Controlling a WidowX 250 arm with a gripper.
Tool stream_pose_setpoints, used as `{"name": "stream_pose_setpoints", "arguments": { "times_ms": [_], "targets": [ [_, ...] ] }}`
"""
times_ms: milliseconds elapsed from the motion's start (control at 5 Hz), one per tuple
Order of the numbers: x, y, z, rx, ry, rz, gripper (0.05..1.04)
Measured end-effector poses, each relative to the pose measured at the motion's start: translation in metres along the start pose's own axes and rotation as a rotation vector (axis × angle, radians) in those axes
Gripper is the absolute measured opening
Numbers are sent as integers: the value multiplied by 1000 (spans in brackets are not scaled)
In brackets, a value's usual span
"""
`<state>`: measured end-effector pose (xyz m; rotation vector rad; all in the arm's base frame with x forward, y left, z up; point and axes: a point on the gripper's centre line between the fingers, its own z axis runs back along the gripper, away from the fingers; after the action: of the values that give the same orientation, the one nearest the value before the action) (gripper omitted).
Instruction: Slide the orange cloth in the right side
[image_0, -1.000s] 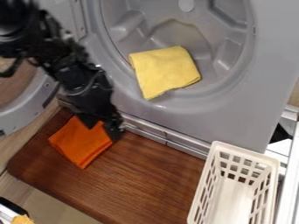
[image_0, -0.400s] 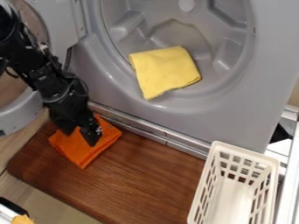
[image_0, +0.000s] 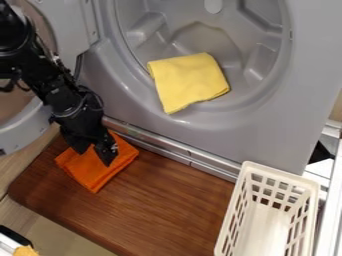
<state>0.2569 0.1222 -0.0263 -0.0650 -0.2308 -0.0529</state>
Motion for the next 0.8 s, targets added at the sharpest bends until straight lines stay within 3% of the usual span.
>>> {"name": "stream_pose_setpoints", "arguments": {
  "times_ms": [800],
  "targets": [
    [3,7,-38,64,89,-23,999]
  ]
}}
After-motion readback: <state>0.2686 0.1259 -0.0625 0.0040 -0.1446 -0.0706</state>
